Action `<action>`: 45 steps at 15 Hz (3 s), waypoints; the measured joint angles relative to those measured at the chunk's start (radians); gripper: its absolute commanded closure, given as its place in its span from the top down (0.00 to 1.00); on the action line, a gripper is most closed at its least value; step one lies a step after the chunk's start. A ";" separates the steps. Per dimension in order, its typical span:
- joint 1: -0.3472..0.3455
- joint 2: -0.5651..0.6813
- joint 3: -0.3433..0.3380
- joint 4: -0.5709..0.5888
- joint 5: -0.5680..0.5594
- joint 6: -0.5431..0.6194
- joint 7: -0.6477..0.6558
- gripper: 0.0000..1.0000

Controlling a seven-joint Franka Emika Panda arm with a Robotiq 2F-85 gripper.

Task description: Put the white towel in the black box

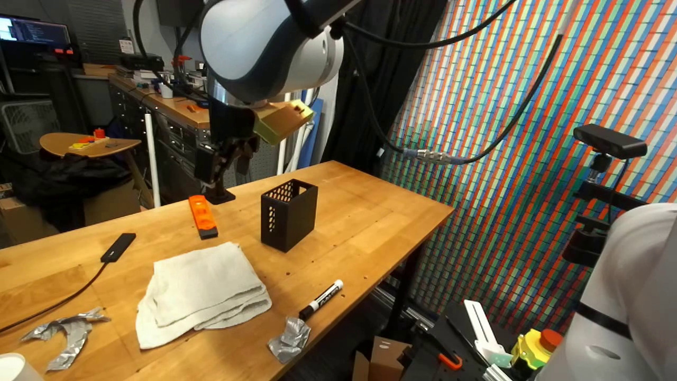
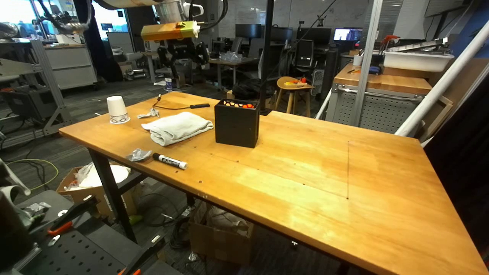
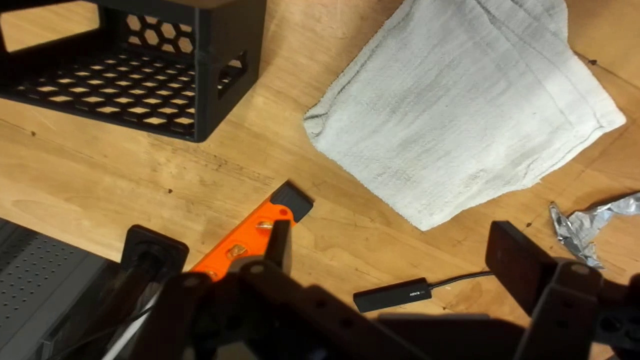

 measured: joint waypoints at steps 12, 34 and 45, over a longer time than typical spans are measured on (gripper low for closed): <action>0.013 0.368 0.003 0.129 -0.023 0.087 -0.016 1.00; -0.011 0.322 0.005 0.063 0.072 0.097 0.045 0.00; -0.116 -0.017 -0.126 -0.006 -0.043 0.039 0.093 0.00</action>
